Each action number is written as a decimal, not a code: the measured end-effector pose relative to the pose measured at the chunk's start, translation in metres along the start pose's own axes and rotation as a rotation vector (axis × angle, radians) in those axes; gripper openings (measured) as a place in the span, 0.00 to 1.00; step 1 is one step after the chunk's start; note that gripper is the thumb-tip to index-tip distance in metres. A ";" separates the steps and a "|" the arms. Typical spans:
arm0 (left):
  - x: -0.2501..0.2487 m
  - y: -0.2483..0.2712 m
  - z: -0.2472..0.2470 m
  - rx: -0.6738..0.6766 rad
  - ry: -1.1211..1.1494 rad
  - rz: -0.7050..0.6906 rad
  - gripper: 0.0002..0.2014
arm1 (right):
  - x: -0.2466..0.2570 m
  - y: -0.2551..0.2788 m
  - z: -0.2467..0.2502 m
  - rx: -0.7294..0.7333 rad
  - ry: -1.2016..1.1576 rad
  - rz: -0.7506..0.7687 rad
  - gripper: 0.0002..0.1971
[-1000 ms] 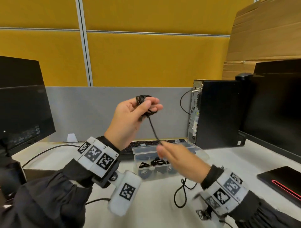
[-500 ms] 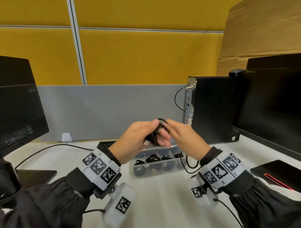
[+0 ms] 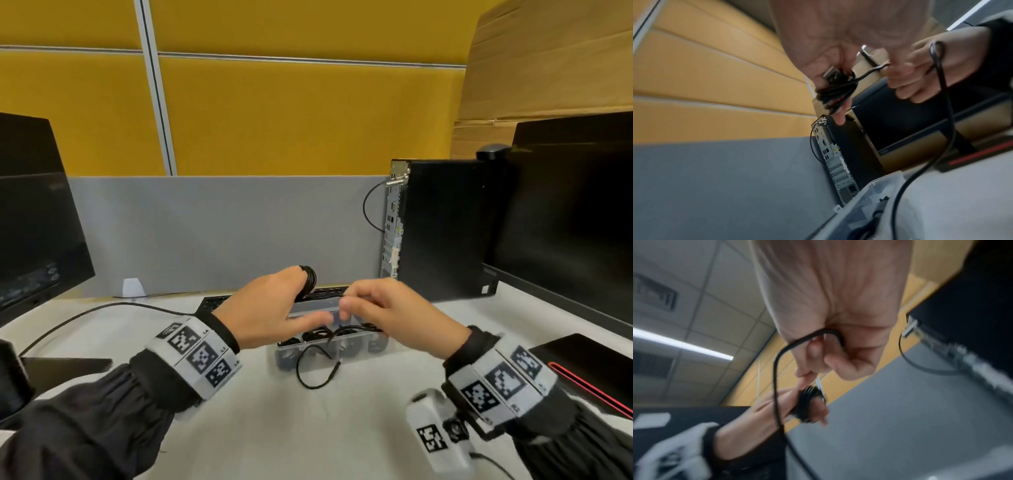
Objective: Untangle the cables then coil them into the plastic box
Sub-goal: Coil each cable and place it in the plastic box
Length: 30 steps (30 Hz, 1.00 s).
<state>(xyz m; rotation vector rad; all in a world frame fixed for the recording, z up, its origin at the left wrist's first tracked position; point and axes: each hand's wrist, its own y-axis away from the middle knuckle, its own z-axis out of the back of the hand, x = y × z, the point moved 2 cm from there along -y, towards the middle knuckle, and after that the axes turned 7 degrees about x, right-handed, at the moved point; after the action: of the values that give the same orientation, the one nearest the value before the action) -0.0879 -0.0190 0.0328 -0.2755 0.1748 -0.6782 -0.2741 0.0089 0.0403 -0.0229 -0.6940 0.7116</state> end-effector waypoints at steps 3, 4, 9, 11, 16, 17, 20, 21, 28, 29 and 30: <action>-0.004 -0.006 0.007 0.113 -0.337 0.074 0.21 | -0.005 -0.001 0.006 -0.014 0.038 -0.010 0.11; -0.002 -0.010 0.011 0.088 -0.388 0.104 0.18 | -0.007 -0.002 0.007 -0.014 0.034 -0.024 0.12; 0.033 -0.013 0.035 -0.054 -0.401 0.304 0.15 | -0.041 0.002 0.018 -0.096 0.133 -0.164 0.15; 0.051 -0.008 0.044 -0.097 -0.406 0.383 0.15 | -0.060 0.008 0.022 -0.086 0.200 -0.246 0.16; 0.083 0.001 0.051 -0.152 -0.386 0.532 0.15 | -0.102 0.021 0.039 -0.038 0.337 -0.458 0.17; 0.090 0.004 0.052 -0.159 -0.380 0.569 0.16 | -0.110 0.025 0.043 -0.032 0.369 -0.502 0.17; 0.109 0.017 0.056 -0.056 -0.391 0.705 0.17 | -0.133 0.043 0.052 -0.018 0.474 -0.655 0.16; 0.112 0.022 0.055 0.020 -0.419 0.731 0.16 | -0.138 0.047 0.052 0.023 0.515 -0.705 0.15; 0.055 0.000 0.015 0.268 -0.133 0.610 0.17 | -0.040 0.003 0.009 -0.196 0.450 -0.275 0.28; 0.043 -0.005 0.010 0.251 -0.022 0.572 0.17 | -0.017 -0.004 -0.005 -0.164 0.433 -0.194 0.31; 0.033 -0.009 0.007 0.223 0.069 0.520 0.17 | -0.003 -0.010 -0.019 -0.116 0.397 -0.146 0.31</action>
<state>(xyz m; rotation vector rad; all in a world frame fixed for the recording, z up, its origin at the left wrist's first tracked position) -0.0668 -0.0455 0.0399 0.0130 0.2237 -0.1868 -0.2586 0.0035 0.0260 -0.2128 -0.3509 0.5049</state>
